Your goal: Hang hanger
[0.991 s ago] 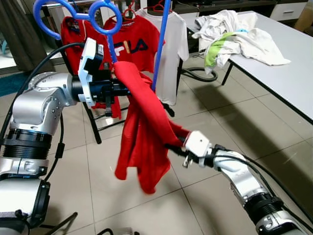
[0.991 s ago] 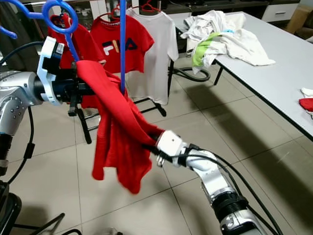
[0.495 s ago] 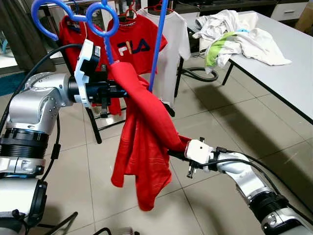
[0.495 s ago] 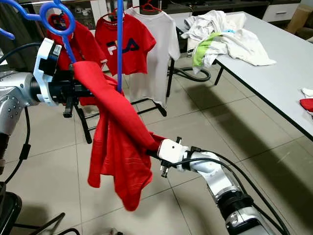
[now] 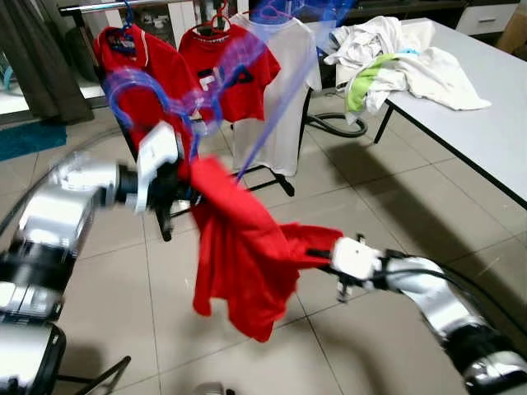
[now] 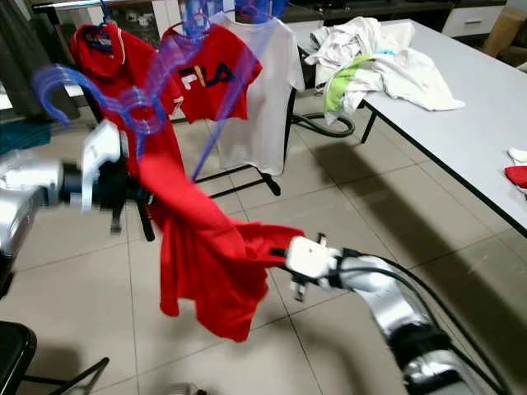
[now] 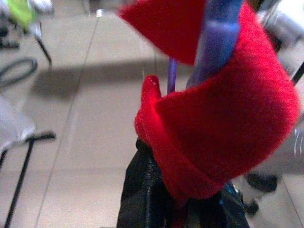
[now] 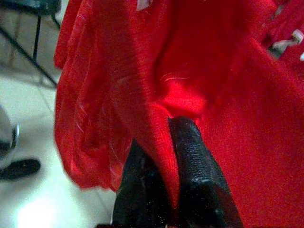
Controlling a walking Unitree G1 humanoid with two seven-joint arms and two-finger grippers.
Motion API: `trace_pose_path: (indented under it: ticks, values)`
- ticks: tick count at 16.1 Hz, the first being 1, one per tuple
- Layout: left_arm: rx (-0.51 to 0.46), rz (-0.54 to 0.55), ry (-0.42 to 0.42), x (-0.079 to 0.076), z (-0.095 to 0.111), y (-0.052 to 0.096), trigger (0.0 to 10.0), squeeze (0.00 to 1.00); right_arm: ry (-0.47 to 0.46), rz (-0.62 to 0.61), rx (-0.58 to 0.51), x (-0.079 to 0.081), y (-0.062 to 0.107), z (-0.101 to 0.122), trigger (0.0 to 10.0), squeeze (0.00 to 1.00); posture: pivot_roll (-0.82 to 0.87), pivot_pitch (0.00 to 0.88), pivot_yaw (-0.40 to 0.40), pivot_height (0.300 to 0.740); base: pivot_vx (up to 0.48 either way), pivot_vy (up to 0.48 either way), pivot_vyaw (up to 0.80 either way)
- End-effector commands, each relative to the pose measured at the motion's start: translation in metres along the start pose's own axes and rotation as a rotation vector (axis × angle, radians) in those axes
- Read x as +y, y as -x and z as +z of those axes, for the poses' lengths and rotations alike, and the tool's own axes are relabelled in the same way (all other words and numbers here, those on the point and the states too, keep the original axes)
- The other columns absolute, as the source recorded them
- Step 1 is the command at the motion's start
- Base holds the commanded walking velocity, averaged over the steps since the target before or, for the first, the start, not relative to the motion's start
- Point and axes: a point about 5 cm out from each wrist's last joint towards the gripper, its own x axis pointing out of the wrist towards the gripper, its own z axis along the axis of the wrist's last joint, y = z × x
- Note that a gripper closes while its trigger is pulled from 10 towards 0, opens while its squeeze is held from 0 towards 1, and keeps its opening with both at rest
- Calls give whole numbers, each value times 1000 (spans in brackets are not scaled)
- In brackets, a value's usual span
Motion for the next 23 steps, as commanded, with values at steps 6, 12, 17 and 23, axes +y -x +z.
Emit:
trace_pose_path:
  ticks: [6, 12, 17, 23]
  values:
    - [262, -162, -51, -46, -59, -22, 0, 0, 19, -62, 121, -14, 36, -20, 0, 0, 26, 0, 14, 740, 0, 0, 0]
    - [430, -367, -53, -94, -103, -31, 0, 0, 72, -215, 186, -47, 53, -20, 0, 0, 19, 0, 14, 740, 0, 0, 0]
    - [660, -185, 41, -98, -145, -14, 0, 0, 84, -276, 164, -70, 62, -10, 0, 0, 15, 0, 9, 740, 0, 0, 0]
    - [780, -184, 87, -110, -166, -13, 0, 0, 108, -261, 112, -77, 56, 4, 0, 0, 25, 0, -8, 740, 0, 0, 0]
